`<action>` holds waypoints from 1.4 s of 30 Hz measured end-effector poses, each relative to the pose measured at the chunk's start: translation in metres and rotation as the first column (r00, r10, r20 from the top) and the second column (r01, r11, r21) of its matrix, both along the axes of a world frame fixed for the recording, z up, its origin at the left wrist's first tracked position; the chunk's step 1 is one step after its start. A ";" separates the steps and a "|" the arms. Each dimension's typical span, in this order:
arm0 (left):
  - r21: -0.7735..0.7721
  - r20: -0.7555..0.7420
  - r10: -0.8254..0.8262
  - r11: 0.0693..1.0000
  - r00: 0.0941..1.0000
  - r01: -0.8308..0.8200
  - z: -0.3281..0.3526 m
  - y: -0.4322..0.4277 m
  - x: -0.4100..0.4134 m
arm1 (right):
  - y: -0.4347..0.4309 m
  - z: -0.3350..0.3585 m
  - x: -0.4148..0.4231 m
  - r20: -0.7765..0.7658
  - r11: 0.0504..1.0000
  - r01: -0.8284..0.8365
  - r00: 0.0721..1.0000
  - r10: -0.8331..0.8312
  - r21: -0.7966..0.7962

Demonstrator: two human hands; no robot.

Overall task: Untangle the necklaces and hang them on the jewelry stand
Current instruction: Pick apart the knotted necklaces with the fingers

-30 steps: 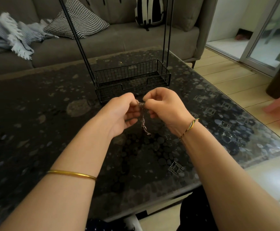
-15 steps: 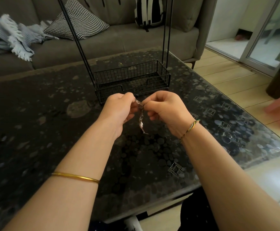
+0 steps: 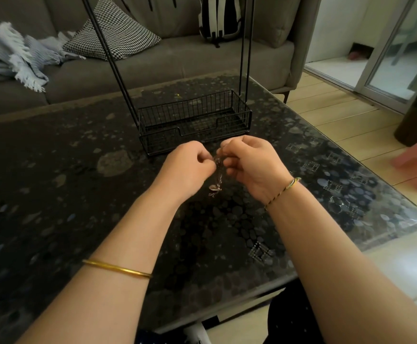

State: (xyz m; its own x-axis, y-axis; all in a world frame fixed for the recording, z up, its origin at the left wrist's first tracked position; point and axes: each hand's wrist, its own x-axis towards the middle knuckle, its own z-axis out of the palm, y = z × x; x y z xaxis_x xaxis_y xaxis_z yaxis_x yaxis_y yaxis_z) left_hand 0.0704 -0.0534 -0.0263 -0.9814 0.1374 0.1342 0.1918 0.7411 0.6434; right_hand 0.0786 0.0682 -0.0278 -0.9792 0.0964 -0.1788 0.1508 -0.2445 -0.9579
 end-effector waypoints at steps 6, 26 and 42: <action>0.466 0.359 0.111 0.839 0.927 -0.280 0.002 0.001 -0.004 | 0.003 -0.003 -0.002 -0.038 0.987 -0.016 0.999 0.023 0.161; 0.737 0.534 0.055 0.458 0.844 -0.497 0.010 -0.005 -0.003 | 0.004 -0.001 -0.001 0.101 0.996 -0.049 0.994 0.042 0.071; 0.547 0.335 0.186 0.760 0.924 -0.352 0.002 -0.006 -0.002 | 0.005 -0.001 -0.002 0.144 0.978 -0.006 0.989 0.037 -0.206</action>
